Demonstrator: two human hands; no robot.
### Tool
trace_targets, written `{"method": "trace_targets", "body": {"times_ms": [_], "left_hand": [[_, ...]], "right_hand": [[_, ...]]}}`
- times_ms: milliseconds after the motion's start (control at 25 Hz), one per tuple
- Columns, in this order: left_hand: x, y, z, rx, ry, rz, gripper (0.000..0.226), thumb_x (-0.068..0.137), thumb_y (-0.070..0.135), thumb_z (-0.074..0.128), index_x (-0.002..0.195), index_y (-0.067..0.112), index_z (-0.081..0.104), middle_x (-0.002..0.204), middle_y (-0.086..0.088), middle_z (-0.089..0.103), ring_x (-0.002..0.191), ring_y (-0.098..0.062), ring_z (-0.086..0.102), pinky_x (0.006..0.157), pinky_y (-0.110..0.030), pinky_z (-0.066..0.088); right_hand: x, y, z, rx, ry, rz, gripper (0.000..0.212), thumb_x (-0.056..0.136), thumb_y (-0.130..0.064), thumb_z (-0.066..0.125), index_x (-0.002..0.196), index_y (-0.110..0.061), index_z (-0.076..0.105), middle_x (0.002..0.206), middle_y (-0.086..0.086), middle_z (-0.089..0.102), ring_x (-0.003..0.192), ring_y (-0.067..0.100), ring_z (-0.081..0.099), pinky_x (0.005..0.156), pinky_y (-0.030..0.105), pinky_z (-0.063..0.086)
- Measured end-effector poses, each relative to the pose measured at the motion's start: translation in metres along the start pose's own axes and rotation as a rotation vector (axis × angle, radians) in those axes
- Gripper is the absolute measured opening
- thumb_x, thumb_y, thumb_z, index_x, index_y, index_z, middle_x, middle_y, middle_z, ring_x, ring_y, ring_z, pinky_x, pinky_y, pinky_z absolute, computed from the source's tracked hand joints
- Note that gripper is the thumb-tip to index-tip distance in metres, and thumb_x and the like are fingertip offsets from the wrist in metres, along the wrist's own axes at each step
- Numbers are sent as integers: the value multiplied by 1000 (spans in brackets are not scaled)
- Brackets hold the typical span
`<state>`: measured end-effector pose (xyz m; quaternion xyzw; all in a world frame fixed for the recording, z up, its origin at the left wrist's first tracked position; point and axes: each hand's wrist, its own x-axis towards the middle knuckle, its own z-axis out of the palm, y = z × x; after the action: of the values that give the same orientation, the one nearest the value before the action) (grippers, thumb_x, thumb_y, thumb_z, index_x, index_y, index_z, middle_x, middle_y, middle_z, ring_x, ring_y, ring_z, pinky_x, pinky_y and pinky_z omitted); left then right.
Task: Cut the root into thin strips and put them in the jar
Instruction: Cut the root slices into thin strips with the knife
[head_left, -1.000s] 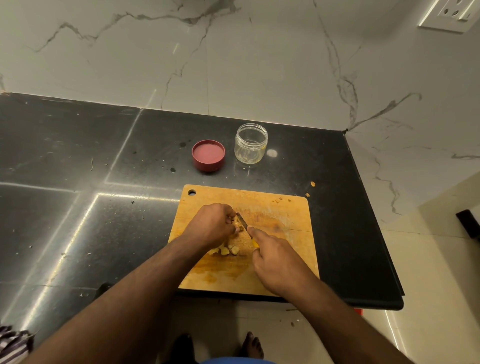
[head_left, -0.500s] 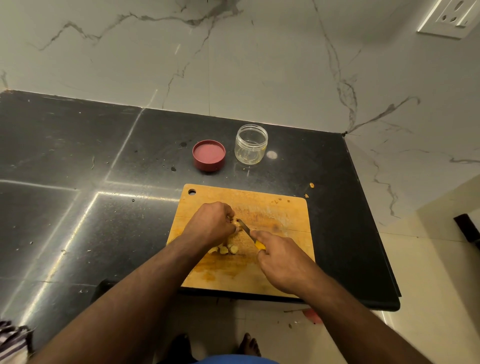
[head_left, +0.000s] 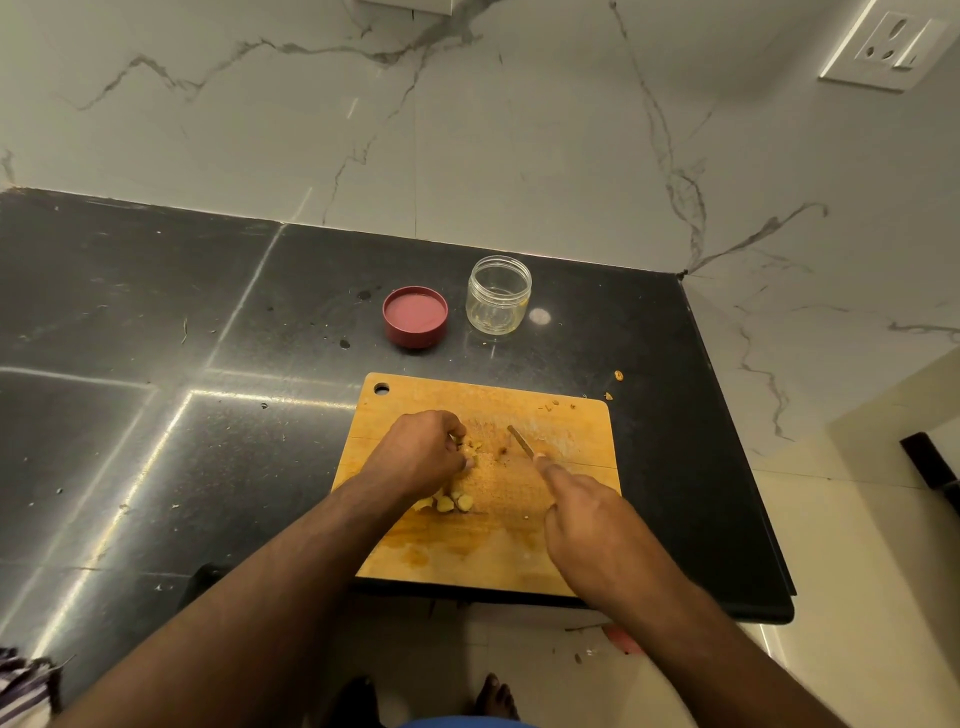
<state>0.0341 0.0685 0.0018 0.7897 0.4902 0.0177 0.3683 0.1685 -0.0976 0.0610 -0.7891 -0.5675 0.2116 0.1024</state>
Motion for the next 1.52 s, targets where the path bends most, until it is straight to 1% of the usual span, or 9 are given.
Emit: {"method": "trace_targets", "body": {"times_ms": [80,200,360,520,720,880,1040,1280,1520], "left_hand": [[0,0,0,-18,-2,-5,45,89,26,75,132,21,61,100,8,64,83,-8,60,59,-20,46],[0,-1,0,-23,3,-12,43,88,26,76,129,22,61,95,9,63,82,-8,61,58,-20,44],[1,-4,-5,4,1,-25,45,87,28,76,129,22,61,93,11,62,83,-7,59,59,-21,44],[-1,-3,-8,23,-6,-16,49,89,31,75,134,21,59,96,10,62,84,-7,58,58,-20,42],[-2,-2,-10,29,-26,7,53,88,34,76,137,23,57,101,8,62,85,-7,56,58,-19,40],[-2,-5,-10,38,-15,77,40,98,23,63,136,30,59,130,0,58,105,-12,56,76,-21,46],[-4,-5,-9,132,-3,125,47,99,2,48,134,31,62,137,-1,52,122,-20,52,91,-24,46],[-2,-4,-6,134,49,99,41,98,3,56,128,29,66,126,1,57,100,-10,52,76,-19,46],[-4,-3,-5,96,82,79,24,96,21,66,119,26,69,116,2,60,98,-12,58,79,-27,56]], "right_hand": [[-1,3,0,84,-12,-9,52,102,-21,39,152,-33,30,127,-3,57,87,-1,50,69,8,41],[0,1,10,154,-79,-30,51,103,-23,41,151,-36,32,128,-5,57,81,-2,45,59,7,33],[4,8,21,172,-94,-30,51,102,-23,41,151,-37,31,127,-6,56,93,2,50,69,11,36],[-1,20,21,175,82,18,55,103,-25,41,153,-37,23,135,-8,50,104,2,51,86,19,46],[-11,28,26,207,-34,-49,50,102,-25,43,149,-41,35,136,-12,51,101,-3,50,73,4,36],[-15,48,20,183,97,92,52,102,-24,42,151,-38,32,119,-10,54,90,2,55,76,17,49],[-13,39,25,234,141,47,54,102,-24,43,152,-38,28,127,-9,52,99,1,53,85,22,49],[14,28,32,210,19,-35,53,103,-22,42,152,-39,29,145,-6,46,125,9,47,103,24,39],[18,44,24,237,166,75,53,102,-20,42,153,-33,30,139,-2,51,112,11,54,92,22,43]]}}
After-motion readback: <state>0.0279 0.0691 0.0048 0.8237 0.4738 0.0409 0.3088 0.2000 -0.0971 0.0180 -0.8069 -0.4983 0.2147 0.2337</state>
